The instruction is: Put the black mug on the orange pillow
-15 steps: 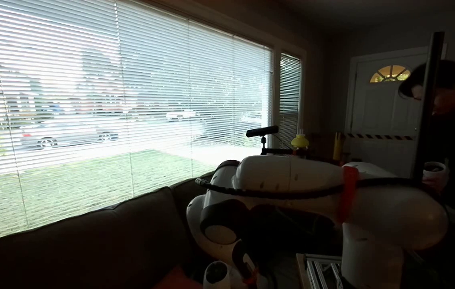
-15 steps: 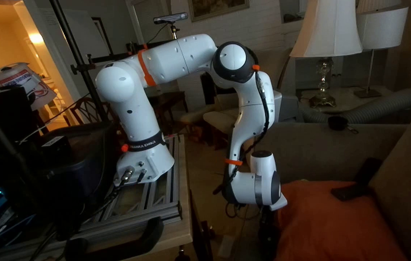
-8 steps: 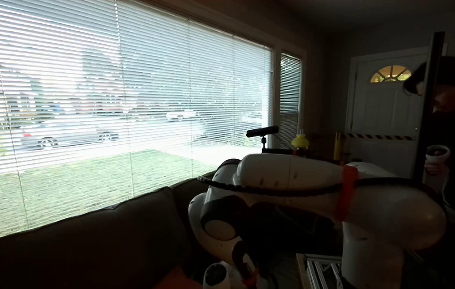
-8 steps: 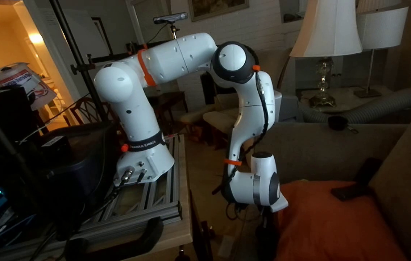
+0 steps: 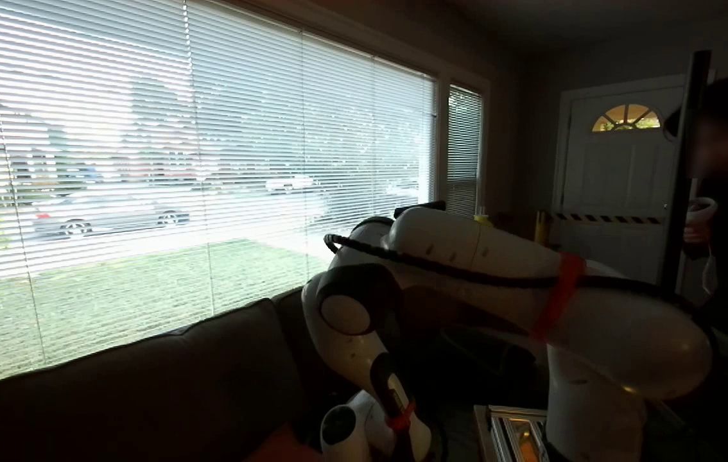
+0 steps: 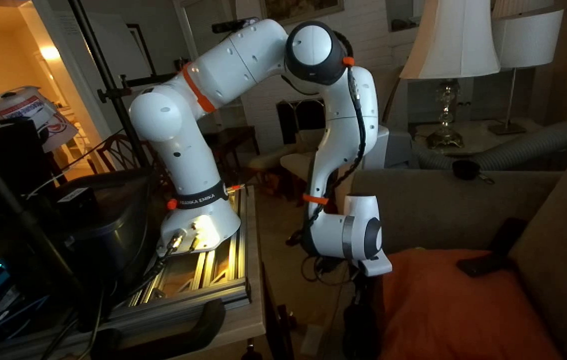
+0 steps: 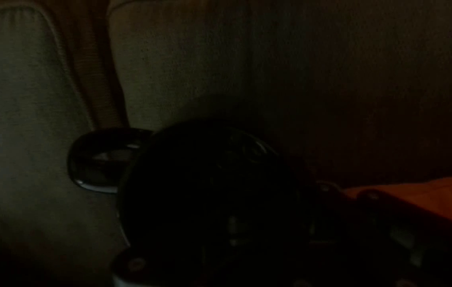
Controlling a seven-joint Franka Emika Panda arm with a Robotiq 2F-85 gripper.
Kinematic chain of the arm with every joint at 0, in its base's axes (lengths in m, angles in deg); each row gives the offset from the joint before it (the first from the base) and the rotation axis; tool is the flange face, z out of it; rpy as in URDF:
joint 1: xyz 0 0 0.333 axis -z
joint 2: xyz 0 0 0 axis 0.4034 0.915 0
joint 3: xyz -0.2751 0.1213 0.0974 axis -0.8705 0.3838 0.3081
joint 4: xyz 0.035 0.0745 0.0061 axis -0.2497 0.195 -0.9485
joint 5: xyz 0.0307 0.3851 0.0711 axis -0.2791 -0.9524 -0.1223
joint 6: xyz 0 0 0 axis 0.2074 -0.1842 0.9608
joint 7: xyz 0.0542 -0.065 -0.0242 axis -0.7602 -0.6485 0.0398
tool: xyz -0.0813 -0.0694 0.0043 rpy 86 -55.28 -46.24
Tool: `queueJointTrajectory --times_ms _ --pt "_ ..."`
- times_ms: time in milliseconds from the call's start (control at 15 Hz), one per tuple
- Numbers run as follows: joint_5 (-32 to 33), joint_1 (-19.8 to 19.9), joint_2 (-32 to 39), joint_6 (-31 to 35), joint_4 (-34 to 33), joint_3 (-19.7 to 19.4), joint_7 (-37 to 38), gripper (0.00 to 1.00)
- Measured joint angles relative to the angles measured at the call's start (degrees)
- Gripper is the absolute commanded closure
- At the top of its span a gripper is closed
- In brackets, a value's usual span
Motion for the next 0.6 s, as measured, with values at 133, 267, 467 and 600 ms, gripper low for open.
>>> queueJointTrajectory --times_ms 133,267,467,600 --pt "-0.3 1.1 -3.7 -1.6 2.0 0.7 -0.1 0.98" --pt "-0.9 3.3 -7.6 -2.2 3.1 1.6 -0.2 0.98" --pt "-3.5 7.5 -13.8 -2.6 3.2 2.4 -0.3 0.98" --pt "-5.7 9.9 -17.9 -3.4 2.3 2.8 -0.3 0.98"
